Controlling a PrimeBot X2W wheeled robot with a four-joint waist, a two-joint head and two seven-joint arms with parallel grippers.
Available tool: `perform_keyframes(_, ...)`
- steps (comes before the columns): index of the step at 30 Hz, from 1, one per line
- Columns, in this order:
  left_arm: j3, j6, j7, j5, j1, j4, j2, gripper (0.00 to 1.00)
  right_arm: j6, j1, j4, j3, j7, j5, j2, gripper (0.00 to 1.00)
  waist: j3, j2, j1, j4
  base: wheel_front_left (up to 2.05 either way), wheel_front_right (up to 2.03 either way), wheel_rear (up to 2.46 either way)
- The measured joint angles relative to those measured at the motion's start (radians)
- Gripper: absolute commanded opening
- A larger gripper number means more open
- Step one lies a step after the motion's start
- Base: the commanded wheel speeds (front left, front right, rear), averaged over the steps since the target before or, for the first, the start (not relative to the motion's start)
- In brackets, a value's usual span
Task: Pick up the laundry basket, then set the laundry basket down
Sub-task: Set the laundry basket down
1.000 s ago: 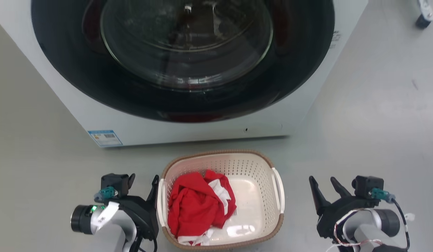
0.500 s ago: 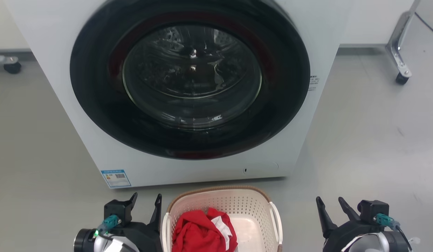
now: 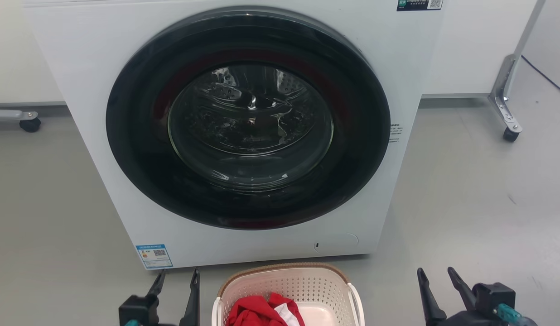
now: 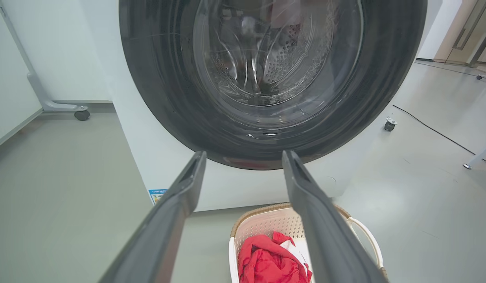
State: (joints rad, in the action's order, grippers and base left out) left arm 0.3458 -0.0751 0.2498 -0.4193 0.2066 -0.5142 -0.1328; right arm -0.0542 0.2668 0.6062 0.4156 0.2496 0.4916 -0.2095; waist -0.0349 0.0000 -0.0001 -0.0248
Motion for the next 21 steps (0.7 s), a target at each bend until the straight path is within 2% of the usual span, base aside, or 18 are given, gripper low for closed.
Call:
perform_keyframes(11, -0.045, -0.031, 0.000, 0.028, -0.149, 0.190, -0.011, 1.00, -0.035, -0.130, -0.183, -0.033, 0.000, -0.055, -0.020, 1.00, -0.007, 0.0000, 0.0000, 0.000, 0.00, 0.00, 0.00)
perform_keyframes(21, -0.072, -0.040, 0.000, 0.058, -0.241, 0.287, -0.010, 1.00, -0.053, -0.221, -0.306, -0.064, 0.000, -0.096, -0.033, 1.00, -0.005, 0.0001, 0.0000, -0.004, 0.00, 0.00, 0.00)
